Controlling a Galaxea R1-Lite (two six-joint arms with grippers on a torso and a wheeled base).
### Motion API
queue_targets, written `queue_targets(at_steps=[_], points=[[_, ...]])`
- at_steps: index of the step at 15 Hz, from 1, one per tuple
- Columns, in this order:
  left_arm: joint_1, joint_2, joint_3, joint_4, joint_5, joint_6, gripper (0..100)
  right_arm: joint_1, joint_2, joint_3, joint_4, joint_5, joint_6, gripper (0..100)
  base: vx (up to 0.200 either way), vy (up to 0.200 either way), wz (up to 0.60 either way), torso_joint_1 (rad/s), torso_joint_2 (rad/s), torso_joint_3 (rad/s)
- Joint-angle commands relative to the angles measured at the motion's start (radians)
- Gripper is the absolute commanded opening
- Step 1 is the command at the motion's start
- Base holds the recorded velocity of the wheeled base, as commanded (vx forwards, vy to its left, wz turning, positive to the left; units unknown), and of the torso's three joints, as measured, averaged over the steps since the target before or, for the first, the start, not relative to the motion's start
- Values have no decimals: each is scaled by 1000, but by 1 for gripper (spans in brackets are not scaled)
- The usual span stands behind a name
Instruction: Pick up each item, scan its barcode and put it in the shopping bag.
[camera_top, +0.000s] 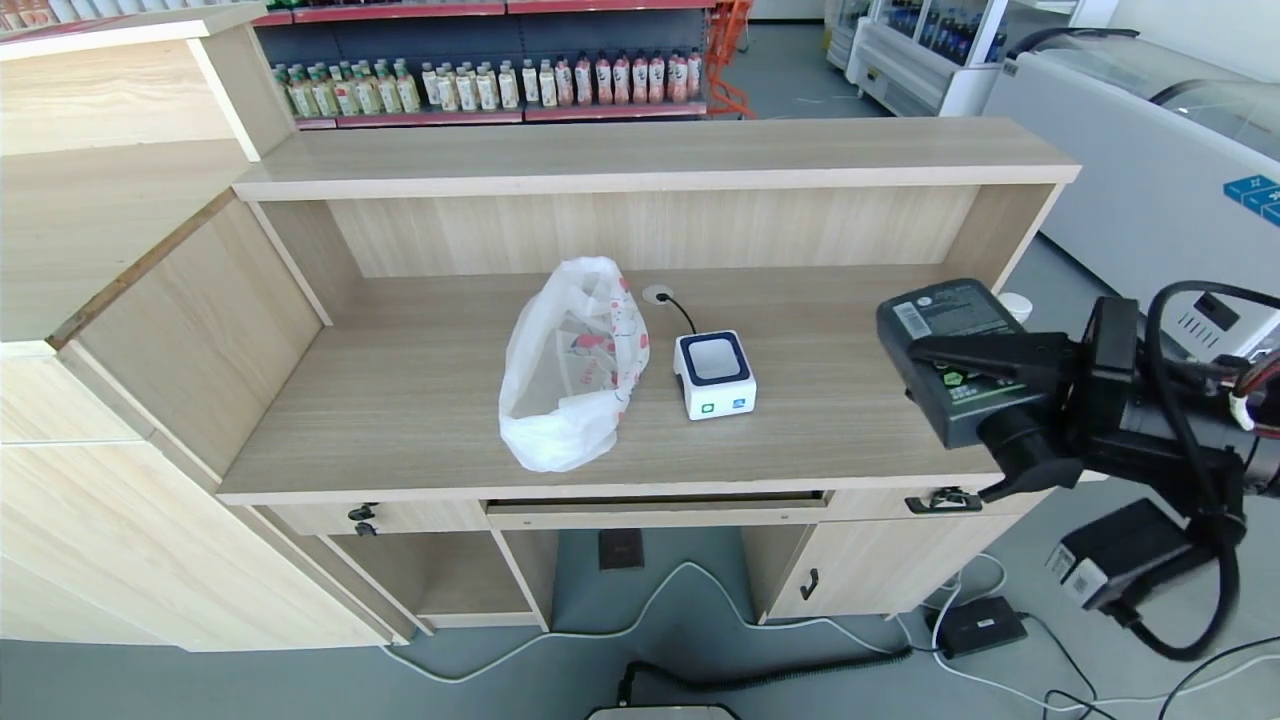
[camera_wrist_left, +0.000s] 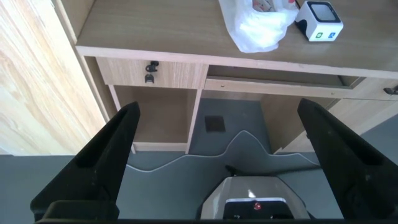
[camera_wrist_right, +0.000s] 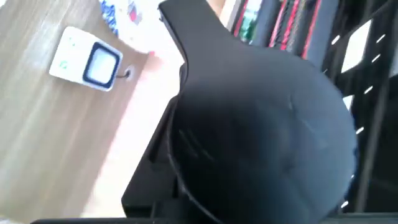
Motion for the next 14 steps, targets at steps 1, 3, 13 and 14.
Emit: queue_targets(at_steps=[1,3,13,14], points=[[0,0,0,0,1,0,100,138,29,23,3,133,-157,0,0,0,0,0,0,0],[0,0,0,0,1,0,100,138,38,13,-4,201,-227,0,0,0,0,0,0,0],[0,0,0,0,1,0,100,285,-97,28,-6,416,-499,0,0,0,0,0,0,0],[0,0,0,0,-1,0,100,283,-104,33,-4,416,-499,0,0,0,0,0,0,0]])
